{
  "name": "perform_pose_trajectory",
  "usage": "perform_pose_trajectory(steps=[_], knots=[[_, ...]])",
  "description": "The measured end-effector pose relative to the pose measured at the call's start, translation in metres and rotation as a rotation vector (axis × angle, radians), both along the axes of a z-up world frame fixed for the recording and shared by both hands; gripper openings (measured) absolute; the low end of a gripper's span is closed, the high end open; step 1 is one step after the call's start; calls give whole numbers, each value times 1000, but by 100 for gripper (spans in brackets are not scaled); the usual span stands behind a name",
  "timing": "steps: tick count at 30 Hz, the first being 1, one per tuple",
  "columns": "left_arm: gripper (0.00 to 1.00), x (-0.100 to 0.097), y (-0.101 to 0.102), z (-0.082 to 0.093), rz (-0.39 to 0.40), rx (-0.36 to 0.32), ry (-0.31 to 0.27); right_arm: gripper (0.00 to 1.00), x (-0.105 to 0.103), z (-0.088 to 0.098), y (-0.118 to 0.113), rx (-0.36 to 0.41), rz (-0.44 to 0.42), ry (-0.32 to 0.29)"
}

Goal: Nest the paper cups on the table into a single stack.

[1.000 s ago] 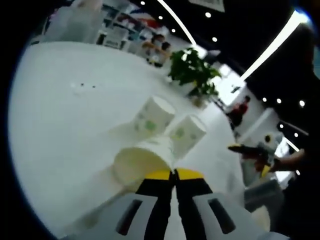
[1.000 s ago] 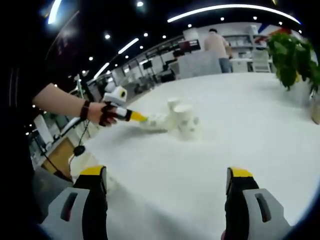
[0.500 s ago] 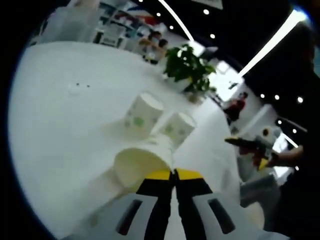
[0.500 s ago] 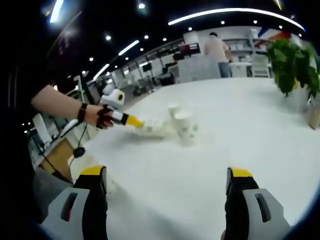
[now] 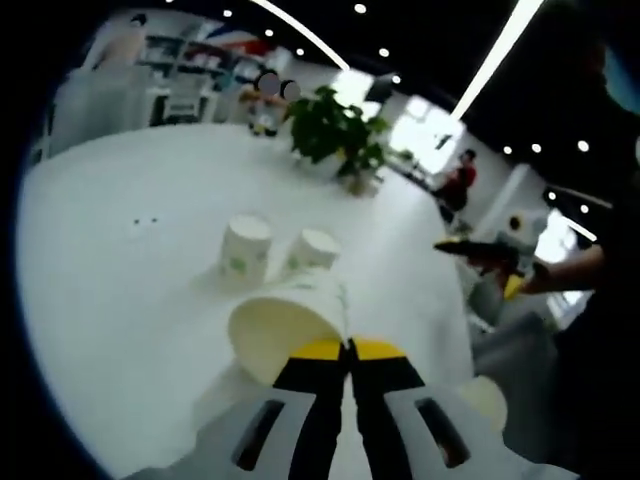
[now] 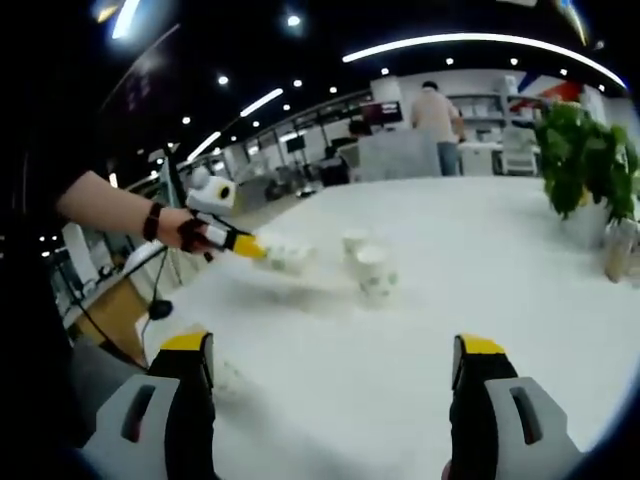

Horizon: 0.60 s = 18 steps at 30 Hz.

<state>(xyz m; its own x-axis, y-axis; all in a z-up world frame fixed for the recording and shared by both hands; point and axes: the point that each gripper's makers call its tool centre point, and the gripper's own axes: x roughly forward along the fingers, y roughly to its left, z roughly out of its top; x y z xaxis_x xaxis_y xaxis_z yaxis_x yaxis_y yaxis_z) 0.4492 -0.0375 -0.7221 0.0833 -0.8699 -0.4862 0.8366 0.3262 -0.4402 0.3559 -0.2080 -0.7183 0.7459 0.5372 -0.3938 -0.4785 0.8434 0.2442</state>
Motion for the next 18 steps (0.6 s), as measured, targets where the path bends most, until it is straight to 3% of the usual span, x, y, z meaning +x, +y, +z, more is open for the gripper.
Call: perform_pose_trajectory(steps=[4, 11, 18], knots=[[0, -11, 8, 13, -47, 37, -49, 98, -5, 7, 2, -7, 1, -17], [0, -29, 5, 41, -105, 29, -65, 97, -8, 14, 4, -36, -3, -31], [0, -37, 8, 71, -192, 43, -198, 97, -14, 27, 13, -56, 4, -48]])
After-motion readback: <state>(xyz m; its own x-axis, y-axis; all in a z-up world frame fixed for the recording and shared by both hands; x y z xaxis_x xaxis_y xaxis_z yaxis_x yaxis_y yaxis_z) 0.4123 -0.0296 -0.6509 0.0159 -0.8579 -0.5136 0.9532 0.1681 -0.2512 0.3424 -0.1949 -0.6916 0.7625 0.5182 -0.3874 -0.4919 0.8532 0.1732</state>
